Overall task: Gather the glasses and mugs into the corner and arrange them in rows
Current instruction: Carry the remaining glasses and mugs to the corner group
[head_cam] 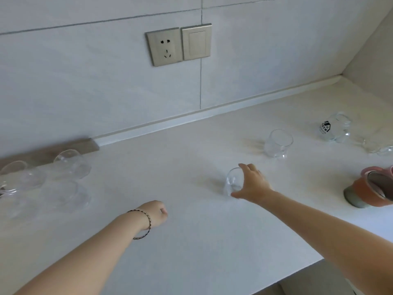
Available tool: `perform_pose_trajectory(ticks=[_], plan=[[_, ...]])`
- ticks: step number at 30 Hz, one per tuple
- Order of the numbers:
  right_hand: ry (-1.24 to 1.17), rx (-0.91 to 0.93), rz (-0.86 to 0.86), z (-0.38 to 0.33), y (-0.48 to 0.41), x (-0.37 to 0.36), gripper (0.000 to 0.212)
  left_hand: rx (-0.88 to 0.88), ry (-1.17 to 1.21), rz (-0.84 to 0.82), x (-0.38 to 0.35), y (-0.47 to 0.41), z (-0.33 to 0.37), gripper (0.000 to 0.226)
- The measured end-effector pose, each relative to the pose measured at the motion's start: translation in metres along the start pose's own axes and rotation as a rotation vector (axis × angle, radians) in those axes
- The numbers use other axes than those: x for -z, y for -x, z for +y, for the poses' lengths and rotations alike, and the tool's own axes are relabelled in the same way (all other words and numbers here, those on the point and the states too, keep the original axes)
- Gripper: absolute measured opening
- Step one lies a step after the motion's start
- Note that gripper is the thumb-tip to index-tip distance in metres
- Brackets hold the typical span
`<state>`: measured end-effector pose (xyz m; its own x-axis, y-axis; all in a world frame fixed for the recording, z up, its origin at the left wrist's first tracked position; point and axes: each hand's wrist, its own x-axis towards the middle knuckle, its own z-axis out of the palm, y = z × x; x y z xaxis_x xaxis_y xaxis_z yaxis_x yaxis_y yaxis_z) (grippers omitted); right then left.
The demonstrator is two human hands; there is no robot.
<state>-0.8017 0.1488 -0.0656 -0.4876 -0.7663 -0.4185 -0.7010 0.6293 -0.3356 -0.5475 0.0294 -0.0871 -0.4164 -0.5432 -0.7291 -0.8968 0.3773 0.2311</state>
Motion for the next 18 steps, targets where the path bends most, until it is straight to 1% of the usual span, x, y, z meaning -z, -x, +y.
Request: perform_pose_trajectory(ticks=[2, 6, 8, 12, 14, 18], plan=[[0.039, 0.089, -0.047, -0.049, 0.012, -0.022, 0.099, 0.016, 0.020, 0.007, 0.000, 0.016, -0.037, 0.026], [0.107, 0.237, -0.120, -0.152, 0.044, -0.071, 0.094, 0.053, 0.094, 0.032, -0.003, 0.054, -0.129, 0.031], [0.142, 0.295, -0.154, -0.204, 0.062, -0.097, 0.094, 0.077, 0.120, 0.039, -0.006, 0.075, -0.185, 0.029], [0.226, 0.437, -0.208, -0.301, 0.094, -0.150, 0.094, 0.157, 0.156, 0.026, -0.015, 0.117, -0.299, 0.017], [0.259, 0.508, -0.224, -0.344, 0.108, -0.175, 0.094, 0.219, 0.184, 0.035, -0.020, 0.135, -0.351, 0.019], [0.295, 0.614, -0.263, -0.423, 0.124, -0.222, 0.093, 0.333, 0.227, 0.082, -0.027, 0.165, -0.431, 0.037]])
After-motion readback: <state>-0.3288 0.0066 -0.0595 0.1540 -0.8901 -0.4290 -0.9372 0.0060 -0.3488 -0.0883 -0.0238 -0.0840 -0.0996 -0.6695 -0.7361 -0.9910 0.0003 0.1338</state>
